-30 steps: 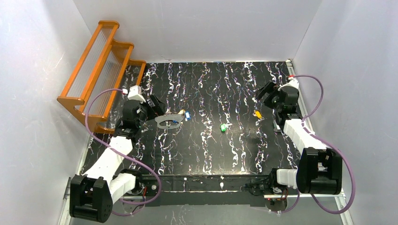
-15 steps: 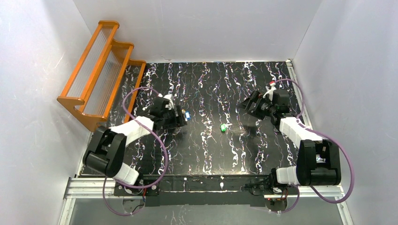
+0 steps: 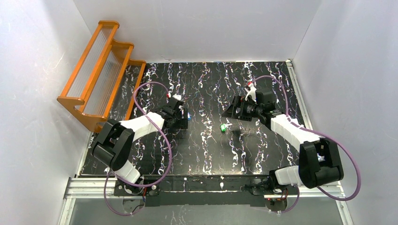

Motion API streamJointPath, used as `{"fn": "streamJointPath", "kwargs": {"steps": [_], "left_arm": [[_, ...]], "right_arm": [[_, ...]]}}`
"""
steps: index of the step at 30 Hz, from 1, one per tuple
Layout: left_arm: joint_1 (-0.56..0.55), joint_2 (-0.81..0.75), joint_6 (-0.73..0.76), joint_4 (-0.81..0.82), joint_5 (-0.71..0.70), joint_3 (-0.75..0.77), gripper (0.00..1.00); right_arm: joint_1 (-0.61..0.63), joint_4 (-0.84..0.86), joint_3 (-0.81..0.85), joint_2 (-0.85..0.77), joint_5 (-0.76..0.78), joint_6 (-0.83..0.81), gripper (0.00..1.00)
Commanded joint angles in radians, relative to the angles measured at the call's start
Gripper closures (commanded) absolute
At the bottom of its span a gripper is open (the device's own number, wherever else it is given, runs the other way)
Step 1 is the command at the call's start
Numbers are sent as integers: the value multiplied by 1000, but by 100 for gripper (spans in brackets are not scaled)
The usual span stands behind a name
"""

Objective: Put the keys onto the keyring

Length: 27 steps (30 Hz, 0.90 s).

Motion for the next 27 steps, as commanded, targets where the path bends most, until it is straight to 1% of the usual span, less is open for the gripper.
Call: {"fn": "streamJointPath", "kwargs": {"steps": [1,5,13,16,19,22,27], "left_arm": [[-3,-23,28,-68,-84,54,28],[-3,-5,33,-67,-110,71,27],[-8,110,13,-37,-46,115,26],[-28,124,1,-23,-25,106,27],[-61,115,-14,-13,-14,89,27],[-85,91,-37,-2,28,63,27],[-125,-4,-103,41,93,-25,27]], "right_arm": [[26,-33,43,25,-1,-40,1],[42,-41,50,42,-3,-54,1],[65,-54,60,71,-11,-65,1],[72,-61,64,79,-10,-71,1],[79,-63,67,86,-11,-74,1],[86,-55,69,96,-17,-80,1],[95,-56,82,123,-26,-86,1]]}}
